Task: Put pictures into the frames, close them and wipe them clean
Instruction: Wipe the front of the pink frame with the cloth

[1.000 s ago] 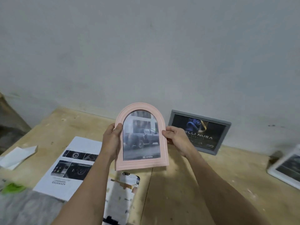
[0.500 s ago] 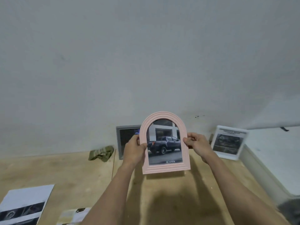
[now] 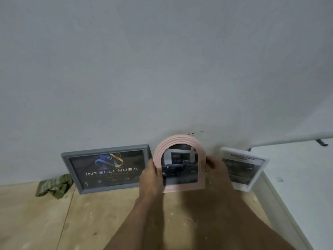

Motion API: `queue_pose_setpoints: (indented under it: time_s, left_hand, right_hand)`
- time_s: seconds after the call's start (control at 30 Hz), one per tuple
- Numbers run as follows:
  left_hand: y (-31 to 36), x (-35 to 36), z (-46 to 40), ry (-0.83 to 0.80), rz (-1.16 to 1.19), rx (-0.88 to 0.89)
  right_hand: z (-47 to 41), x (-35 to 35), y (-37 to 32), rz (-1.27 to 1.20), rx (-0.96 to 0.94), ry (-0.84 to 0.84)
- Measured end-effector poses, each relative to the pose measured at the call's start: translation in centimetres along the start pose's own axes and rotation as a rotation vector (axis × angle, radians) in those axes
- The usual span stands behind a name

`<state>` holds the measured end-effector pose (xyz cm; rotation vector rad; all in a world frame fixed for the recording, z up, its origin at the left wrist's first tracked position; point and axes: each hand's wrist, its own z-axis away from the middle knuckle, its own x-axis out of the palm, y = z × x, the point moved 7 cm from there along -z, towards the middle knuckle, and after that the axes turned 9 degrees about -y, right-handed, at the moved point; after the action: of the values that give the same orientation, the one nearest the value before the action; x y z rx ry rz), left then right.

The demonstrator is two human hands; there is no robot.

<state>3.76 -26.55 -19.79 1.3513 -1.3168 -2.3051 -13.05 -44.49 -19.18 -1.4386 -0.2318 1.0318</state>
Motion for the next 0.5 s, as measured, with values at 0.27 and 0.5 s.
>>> queue_pose_setpoints:
  time_s: [0.27,0.5]
  left_hand:
    - [-1.0,2.9,-3.0,0.048,-0.091,-0.047]
    - [-2.2,3.9,-3.9,0.057,-0.142,-0.053]
  right_hand:
    - [-5.1,0.4,3.7,0.032,0.004,0.059]
    - [-6.1,1.0,4.9,0.015,-0.001,0.094]
